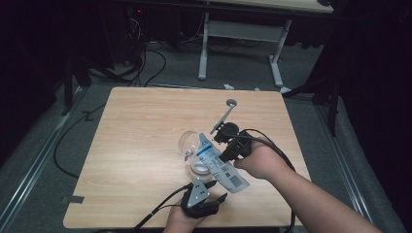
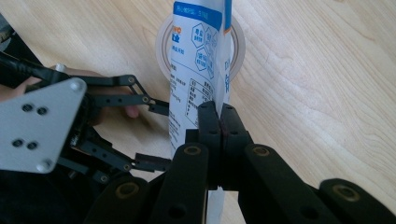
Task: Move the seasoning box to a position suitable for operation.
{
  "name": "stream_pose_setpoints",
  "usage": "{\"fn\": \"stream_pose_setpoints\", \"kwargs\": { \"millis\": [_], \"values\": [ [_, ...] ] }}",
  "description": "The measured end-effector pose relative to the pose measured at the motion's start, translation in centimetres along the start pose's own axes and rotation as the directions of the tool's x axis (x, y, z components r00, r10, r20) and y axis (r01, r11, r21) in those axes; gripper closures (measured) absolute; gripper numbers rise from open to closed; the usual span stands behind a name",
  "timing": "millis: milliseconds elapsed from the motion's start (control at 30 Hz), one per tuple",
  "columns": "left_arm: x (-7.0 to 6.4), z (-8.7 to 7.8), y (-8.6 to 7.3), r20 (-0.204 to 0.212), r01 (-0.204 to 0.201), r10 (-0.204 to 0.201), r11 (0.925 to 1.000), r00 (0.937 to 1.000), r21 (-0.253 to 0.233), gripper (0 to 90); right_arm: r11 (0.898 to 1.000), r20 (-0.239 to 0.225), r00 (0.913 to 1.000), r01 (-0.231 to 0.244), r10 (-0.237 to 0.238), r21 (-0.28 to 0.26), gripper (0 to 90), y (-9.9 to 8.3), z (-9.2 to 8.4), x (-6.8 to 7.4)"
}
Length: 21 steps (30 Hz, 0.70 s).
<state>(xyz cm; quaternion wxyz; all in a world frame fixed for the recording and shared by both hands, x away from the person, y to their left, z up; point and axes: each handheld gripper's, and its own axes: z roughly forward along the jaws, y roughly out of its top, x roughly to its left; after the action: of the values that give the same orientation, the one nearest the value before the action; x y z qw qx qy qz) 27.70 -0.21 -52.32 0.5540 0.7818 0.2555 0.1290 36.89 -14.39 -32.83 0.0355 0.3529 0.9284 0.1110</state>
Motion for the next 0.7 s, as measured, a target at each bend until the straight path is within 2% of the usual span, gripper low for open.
{"fn": "stream_pose_setpoints", "kwargs": {
  "millis": [167, 267, 300, 367, 500, 700],
  "values": [
    [0.8, -1.2, -0.3, -0.016, 0.014, -0.014, 0.9998, 0.9998, -0.011, 44.0, 1.000, 0.000, 1.0000, -0.003, 0.003, -0.010, 90.0, 0.0, -0.1, -0.1],
    [1.7, -2.4, -0.8, -0.044, 0.018, -0.019, 0.9997, 0.9989, -0.016, 44.0, 1.000, 0.008, 1.0000, 0.004, -0.004, -0.007, 90.0, -0.1, 0.0, -0.1],
    [1.7, -2.4, -0.8, -0.044, 0.018, -0.019, 0.9997, 0.9989, -0.016, 44.1, 1.000, 0.009, 0.9999, -0.008, 0.008, -0.012, 89.9, -0.1, -0.1, -0.1],
    [2.5, -3.2, -1.1, -0.068, 0.021, -0.022, 0.9997, 0.9975, -0.012, 44.3, 1.000, 0.002, 0.9999, -0.010, 0.010, -0.025, 90.0, -0.1, -0.2, -0.2],
    [3.2, -3.8, -1.4, -0.085, 0.029, -0.029, 0.9996, 0.9959, -0.004, 44.9, 1.000, 0.008, 1.0000, 0.003, -0.003, -0.010, 90.0, -0.1, 0.0, -0.1],
    [4.7, -5.5, -1.4, -0.128, 0.036, -0.039, 0.9991, 0.9910, -0.022, 44.9, 1.000, 0.007, 1.0000, 0.004, -0.004, -0.017, 90.0, 0.0, -0.2, -0.1]
  ]
}}
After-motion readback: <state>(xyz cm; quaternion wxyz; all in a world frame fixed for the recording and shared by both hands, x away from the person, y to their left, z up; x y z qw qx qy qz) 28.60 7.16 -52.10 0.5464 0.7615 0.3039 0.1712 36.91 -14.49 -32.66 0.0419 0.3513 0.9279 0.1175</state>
